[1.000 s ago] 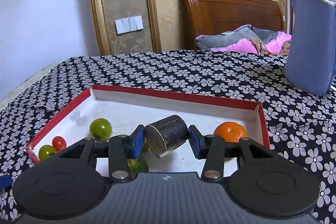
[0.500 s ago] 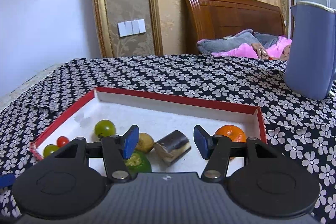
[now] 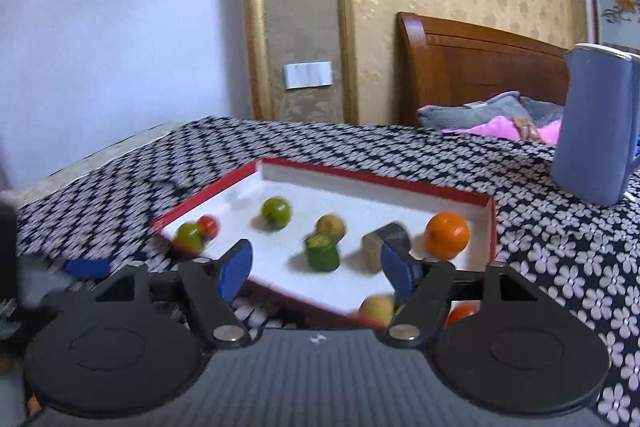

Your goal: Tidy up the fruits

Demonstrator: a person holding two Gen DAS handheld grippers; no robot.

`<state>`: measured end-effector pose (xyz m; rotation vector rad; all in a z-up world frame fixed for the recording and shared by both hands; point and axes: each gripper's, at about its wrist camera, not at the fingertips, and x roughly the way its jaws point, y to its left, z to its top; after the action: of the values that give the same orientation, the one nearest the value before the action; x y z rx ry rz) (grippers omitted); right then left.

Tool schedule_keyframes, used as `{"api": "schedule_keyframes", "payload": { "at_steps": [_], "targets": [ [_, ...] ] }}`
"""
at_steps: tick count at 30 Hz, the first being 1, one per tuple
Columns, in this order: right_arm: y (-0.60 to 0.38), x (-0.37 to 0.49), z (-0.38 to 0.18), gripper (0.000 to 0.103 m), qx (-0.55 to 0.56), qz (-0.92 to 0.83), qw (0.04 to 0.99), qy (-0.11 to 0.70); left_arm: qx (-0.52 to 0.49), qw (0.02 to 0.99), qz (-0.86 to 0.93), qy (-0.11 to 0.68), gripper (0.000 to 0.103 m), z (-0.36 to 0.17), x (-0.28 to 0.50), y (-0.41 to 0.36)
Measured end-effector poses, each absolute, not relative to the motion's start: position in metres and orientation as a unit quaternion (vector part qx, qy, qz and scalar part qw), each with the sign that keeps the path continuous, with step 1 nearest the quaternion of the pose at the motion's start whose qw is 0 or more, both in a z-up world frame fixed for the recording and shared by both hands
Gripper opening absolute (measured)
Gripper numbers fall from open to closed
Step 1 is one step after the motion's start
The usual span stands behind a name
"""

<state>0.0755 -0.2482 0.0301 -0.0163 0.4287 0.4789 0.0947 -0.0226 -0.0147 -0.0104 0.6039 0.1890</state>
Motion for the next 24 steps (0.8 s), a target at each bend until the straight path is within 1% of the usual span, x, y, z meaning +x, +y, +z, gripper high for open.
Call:
{"api": "schedule_keyframes", "payload": {
  "at_steps": [5,12,15,18,20,24],
  "targets": [
    [-0.245,0.051,0.021,0.082,-0.042,0.262,0.940,0.214,-0.005,0.950,0.091,0.300,0.103,-0.015,0.095,-0.023],
    [-0.247,0.040,0.005,0.086,-0.025,0.271,0.933,0.234,0.000,0.949,0.083,0.304,0.103,-0.016,0.096,-0.024],
    [-0.244,0.042,0.000,0.095,-0.033,0.250,0.937,0.242,0.013,0.948,0.077,0.308,0.103,-0.015,0.097,-0.028],
    [-0.239,0.045,-0.002,0.096,-0.042,0.231,0.940,0.249,0.024,0.948,0.069,0.310,0.103,-0.014,0.098,-0.033],
    [-0.235,0.050,-0.006,0.100,-0.056,0.225,0.936,0.264,0.026,0.947,0.061,0.314,0.103,-0.013,0.099,-0.036],
    [-0.232,0.057,-0.013,0.101,-0.069,0.206,0.933,0.287,0.025,0.947,0.054,0.317,0.103,-0.013,0.101,-0.040]
  ]
}}
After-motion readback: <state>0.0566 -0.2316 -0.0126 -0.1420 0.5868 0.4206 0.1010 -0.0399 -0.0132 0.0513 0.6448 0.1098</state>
